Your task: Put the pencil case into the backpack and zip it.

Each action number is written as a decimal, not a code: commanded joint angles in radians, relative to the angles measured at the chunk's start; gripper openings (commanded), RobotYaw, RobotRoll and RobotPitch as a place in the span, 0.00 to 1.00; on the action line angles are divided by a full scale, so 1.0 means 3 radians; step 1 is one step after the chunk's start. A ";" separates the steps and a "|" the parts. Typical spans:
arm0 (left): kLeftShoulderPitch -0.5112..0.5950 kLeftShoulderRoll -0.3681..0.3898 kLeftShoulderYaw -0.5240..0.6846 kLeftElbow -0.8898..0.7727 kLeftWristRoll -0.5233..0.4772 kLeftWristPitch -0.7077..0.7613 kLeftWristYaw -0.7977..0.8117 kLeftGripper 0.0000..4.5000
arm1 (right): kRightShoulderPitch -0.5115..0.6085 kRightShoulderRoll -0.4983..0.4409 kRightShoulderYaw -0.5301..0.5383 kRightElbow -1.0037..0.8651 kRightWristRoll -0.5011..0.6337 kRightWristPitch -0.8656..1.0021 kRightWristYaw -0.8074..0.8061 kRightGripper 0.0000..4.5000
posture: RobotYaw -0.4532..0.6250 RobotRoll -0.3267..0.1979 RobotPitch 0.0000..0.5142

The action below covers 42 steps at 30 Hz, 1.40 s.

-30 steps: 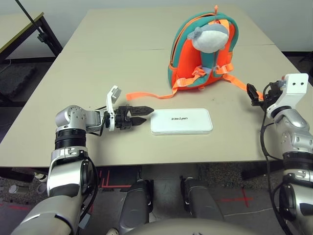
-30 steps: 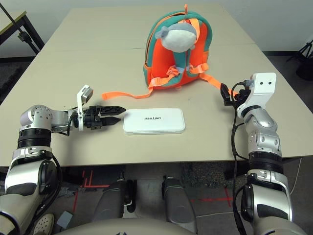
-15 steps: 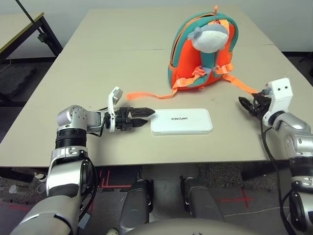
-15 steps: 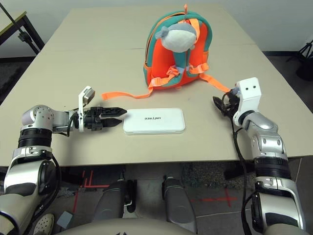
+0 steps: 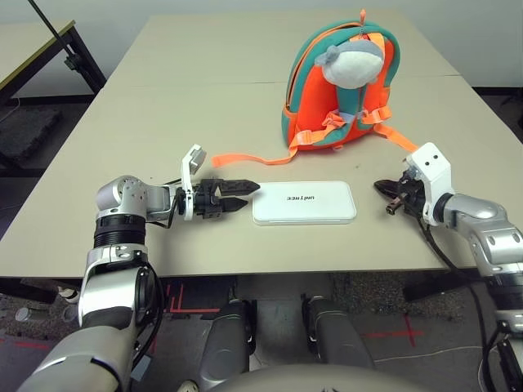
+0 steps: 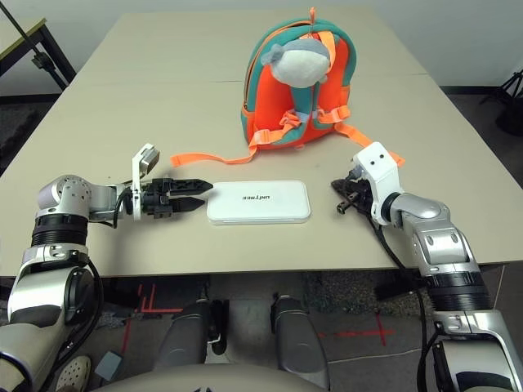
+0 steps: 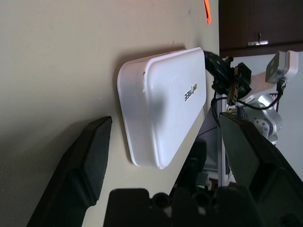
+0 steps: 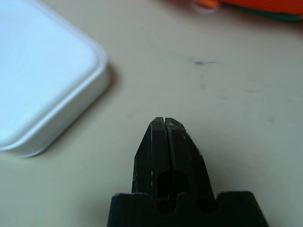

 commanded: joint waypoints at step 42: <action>0.0142 -0.0106 -0.0131 -0.0100 0.0063 0.0043 0.0021 1.00 | -0.0247 0.0635 0.0462 -0.0587 0.0080 0.0603 0.0009 0.01 | 0.25 0.62 0.26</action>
